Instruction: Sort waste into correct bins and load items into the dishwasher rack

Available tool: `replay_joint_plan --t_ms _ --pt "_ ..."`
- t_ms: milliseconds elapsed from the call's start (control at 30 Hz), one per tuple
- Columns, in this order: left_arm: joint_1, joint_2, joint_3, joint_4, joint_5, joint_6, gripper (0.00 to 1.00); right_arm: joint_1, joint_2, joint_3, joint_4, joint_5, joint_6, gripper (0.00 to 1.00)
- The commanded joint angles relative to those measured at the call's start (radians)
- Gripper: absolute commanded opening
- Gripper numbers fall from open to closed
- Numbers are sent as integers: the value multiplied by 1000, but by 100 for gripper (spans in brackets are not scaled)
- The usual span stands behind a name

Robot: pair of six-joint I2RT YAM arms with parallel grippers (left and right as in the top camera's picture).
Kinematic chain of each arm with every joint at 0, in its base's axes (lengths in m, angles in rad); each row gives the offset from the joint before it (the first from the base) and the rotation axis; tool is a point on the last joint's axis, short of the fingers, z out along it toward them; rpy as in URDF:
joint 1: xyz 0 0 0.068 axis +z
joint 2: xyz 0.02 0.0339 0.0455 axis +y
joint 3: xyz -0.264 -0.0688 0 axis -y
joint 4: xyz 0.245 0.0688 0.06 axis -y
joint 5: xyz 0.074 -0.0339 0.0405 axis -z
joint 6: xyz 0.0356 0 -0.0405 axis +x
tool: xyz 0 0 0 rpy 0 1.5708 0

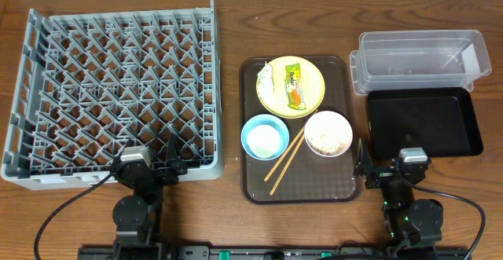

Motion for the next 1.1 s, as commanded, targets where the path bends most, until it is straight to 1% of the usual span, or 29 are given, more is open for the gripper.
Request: replay_joint_plan --t_ms 0,200,333,467,567,667,767,867,967,1000,1067 --pt "4 23 13 -69 -10 21 96 -5 2 25 -3 38 -1 99" --pt "4 128 91 -114 -10 20 96 -5 58 84 -5 40 0 99" --pt "4 254 215 -219 -10 20 96 -5 198 196 -47 40 -1 99" --pt "4 413 386 -358 -10 20 96 -5 426 382 -122 25 -2 99" --pt "4 528 507 -460 -9 4 96 -5 629 558 -215 -44 -68 99" --pt "4 648 628 -581 -9 -35 96 3 843 760 -362 -115 -158 99" --pt "4 763 752 -719 -3 -71 96 21 1042 963 -539 -114 -187 99" --pt "4 877 877 -842 19 -71 96 24 1226 1148 -685 -119 -188 99" --pt "4 964 966 -914 20 -71 96 24 1353 1267 -728 -169 -145 99" --pt "4 982 982 -924 29 -71 96 24 1380 1288 -722 -211 -140 99" --pt "4 1009 997 -924 67 -71 96 24 1422 1296 -654 -309 -87 99"
